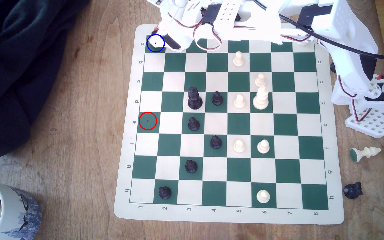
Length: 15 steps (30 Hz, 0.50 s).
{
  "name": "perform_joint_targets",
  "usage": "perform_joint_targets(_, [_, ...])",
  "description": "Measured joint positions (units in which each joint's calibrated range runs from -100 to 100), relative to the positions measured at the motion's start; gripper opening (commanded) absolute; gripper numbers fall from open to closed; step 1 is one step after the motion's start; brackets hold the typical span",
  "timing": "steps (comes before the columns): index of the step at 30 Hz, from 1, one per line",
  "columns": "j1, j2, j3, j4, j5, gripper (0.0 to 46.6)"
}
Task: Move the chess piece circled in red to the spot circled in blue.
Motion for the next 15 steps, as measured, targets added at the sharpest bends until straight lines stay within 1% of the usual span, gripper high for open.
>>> perform_joint_targets(11, [0.00,0.25,-0.09,0.96,0.00,0.3])
perform_joint_targets(15, [0.00,0.25,-0.99,1.04,0.00,3.5])
